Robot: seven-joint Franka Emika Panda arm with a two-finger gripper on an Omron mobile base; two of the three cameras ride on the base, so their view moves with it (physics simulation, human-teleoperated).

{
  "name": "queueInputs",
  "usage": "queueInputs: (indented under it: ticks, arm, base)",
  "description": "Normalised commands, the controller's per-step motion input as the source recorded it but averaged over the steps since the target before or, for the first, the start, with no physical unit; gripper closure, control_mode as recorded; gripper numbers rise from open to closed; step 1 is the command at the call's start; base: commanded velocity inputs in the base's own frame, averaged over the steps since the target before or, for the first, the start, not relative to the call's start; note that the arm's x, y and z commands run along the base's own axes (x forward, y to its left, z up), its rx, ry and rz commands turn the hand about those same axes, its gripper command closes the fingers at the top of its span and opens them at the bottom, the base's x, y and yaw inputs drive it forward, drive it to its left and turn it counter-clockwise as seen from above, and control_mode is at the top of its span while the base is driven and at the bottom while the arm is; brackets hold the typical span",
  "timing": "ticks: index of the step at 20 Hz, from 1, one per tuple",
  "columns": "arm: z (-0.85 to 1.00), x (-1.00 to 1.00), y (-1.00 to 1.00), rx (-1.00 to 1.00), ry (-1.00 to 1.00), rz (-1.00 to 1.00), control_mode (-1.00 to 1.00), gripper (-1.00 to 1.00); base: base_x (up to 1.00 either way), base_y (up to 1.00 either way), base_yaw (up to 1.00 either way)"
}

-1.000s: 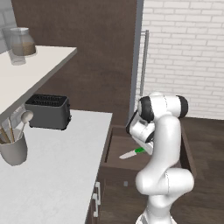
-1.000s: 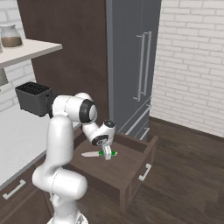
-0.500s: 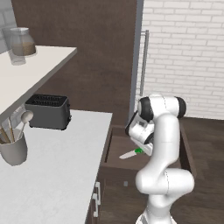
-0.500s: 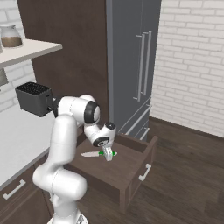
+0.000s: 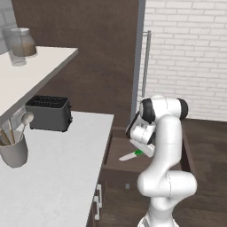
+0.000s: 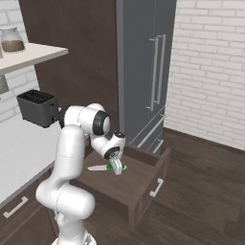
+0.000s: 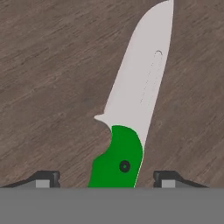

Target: Pick up the knife from the drawer and place it on the cutting board. Then place the meat from the plate to the cutting board.

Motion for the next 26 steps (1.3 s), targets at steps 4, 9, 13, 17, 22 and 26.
queueInputs:
  ticks: [4,9,13,17,22,26]
  arm:
    - [-0.16,0.0,0.02,0.0,0.03,0.05,-1.0,1.0]
    - [-0.05,0.0,0.0,0.0,0.0,0.01,-1.0,1.0]
    - [0.0,0.0,0.0,0.0,0.0,0.0,-1.0,1.0]
    - [0.18,0.0,-0.06,0.0,0.0,0.0,-1.0,1.0]
    - [0.61,-0.16,-0.13,0.0,0.0,-0.01,-1.0,1.0]
    - [0.81,-0.52,-0.18,-0.01,0.0,-0.01,-1.0,1.0]
  base:
    - [0.0,0.0,0.0]
    - [0.0,0.0,0.0]
    - [0.0,0.0,0.0]
    - [0.0,0.0,0.0]
    - [0.0,0.0,0.0]
    - [0.0,0.0,0.0]
